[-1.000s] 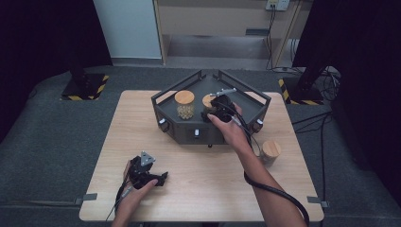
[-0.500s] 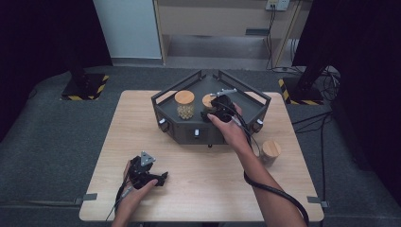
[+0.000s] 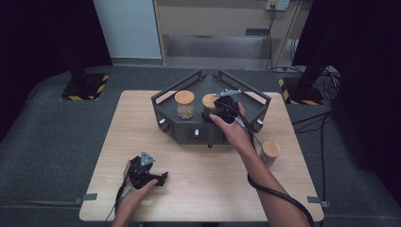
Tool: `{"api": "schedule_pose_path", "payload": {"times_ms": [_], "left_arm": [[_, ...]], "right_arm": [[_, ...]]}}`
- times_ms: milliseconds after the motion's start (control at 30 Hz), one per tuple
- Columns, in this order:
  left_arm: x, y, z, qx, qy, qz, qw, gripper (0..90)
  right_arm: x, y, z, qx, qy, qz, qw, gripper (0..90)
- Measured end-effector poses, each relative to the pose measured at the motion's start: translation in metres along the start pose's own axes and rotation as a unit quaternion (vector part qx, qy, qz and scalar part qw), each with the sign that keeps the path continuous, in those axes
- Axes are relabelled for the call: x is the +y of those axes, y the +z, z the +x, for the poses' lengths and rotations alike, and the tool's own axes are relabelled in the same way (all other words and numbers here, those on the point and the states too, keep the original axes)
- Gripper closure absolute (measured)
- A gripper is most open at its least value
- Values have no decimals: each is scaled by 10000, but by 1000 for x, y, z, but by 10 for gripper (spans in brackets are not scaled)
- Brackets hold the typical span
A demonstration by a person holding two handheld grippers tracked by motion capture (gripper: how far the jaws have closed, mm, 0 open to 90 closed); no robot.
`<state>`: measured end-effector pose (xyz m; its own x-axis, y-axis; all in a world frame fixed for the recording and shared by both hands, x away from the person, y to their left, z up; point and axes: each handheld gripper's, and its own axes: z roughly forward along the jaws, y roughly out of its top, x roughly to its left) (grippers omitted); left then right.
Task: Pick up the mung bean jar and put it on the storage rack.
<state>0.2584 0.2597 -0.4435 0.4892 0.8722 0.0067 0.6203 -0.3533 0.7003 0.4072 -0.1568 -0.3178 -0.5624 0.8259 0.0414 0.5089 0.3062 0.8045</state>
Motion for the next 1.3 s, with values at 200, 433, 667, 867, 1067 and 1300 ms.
{"api": "schedule_pose_path", "payload": {"times_ms": [200,433,667,867,1067,1300], "left_arm": [[0,0,0,0,-2,-1,10000,0],[0,0,0,0,1,1,10000,0],[0,0,0,0,0,0,10000,0],[0,0,0,0,-1,-1,10000,0],[0,0,0,-1,1,0,10000,0],[0,0,0,0,0,-1,10000,0]], "right_arm": [[-5,-11,-1,54,-19,-118,9999,51],[-12,-26,-3,63,-51,-259,9996,38],[-18,-38,-7,40,-9,-302,9995,32],[-25,-45,-8,61,1,-315,9995,29],[-32,-49,-7,109,-27,-326,9994,29],[-39,-53,-3,180,-48,-323,9993,29]]}}
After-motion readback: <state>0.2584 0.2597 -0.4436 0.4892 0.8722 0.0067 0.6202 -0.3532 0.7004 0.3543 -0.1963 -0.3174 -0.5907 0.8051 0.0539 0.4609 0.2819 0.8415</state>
